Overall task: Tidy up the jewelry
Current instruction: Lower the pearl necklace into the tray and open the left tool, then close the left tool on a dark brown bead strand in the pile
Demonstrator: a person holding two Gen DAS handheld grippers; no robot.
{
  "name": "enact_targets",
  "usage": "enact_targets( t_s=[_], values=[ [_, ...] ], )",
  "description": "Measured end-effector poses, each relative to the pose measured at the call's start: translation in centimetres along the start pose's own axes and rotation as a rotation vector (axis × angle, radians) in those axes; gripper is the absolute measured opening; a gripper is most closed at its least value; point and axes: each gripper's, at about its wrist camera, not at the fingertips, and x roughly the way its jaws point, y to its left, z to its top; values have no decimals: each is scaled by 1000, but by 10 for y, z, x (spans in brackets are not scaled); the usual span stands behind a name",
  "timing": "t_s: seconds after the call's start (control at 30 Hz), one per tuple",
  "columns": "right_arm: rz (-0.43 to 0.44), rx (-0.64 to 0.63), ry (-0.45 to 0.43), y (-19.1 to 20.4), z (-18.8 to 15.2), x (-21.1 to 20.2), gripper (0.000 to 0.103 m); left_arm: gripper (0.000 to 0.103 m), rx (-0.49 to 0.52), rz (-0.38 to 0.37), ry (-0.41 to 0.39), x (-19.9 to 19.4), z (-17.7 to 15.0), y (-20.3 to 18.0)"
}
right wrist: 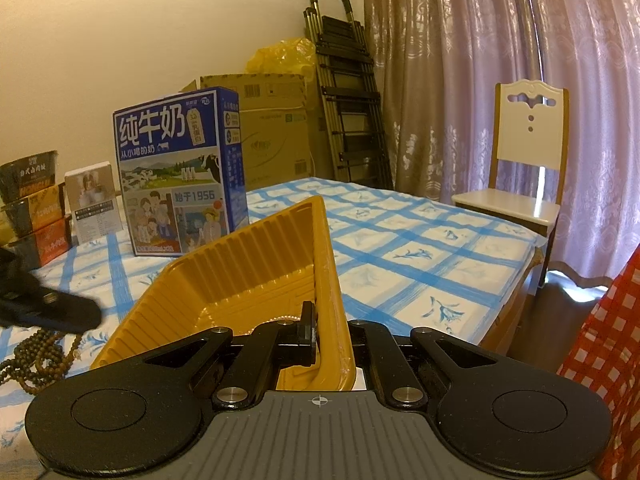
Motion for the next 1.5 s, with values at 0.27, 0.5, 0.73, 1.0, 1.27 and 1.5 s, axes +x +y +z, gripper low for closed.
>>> enact_targets(
  t_s=[0.27, 0.5, 0.73, 1.0, 1.27, 1.5],
  values=[
    [-2, -1, 2, 0, 0, -1, 5, 21, 5, 142, -23, -39, -25, 38],
    [-3, -2, 2, -2, 0, -3, 5, 21, 17, 270, -21, -54, -42, 67],
    [-4, -7, 1, -2, 0, -3, 4, 21, 69, 344, -27, -49, -43, 81],
    [-4, -5, 3, -3, 0, -4, 4, 21, 127, 363, -31, -36, -37, 84],
    [-4, -8, 4, -5, -2, -5, 4, 21, 178, 345, -19, -12, -28, 80],
    [-5, -7, 4, -4, -1, -4, 4, 21, 233, 332, -7, 10, -17, 77]
  ],
)
